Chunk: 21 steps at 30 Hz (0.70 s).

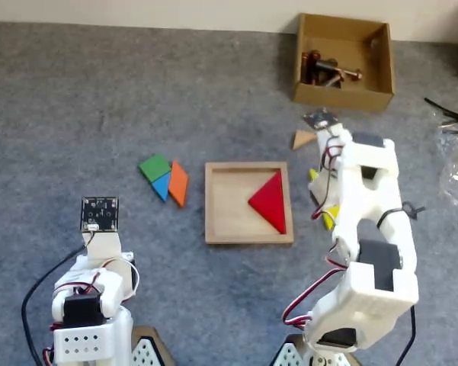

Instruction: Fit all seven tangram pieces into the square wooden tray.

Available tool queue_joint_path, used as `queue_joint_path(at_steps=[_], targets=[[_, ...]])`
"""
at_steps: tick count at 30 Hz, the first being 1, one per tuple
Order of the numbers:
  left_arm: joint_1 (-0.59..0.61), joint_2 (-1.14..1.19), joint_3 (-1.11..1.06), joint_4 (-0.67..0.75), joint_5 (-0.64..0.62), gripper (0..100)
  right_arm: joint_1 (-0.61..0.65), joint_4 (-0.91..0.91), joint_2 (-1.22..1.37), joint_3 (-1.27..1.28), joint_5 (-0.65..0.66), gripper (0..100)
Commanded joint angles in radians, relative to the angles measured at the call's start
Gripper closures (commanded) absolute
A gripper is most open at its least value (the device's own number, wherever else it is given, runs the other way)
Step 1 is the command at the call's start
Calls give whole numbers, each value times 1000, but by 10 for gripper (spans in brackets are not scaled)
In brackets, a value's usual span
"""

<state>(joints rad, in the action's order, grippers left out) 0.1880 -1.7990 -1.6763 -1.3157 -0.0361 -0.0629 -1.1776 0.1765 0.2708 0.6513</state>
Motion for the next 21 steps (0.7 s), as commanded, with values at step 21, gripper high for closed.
queue_joint_path(at_steps=[21], targets=[[8, 7, -21, -8, -2, 995, 5, 194, -42, 56, 51, 672]])
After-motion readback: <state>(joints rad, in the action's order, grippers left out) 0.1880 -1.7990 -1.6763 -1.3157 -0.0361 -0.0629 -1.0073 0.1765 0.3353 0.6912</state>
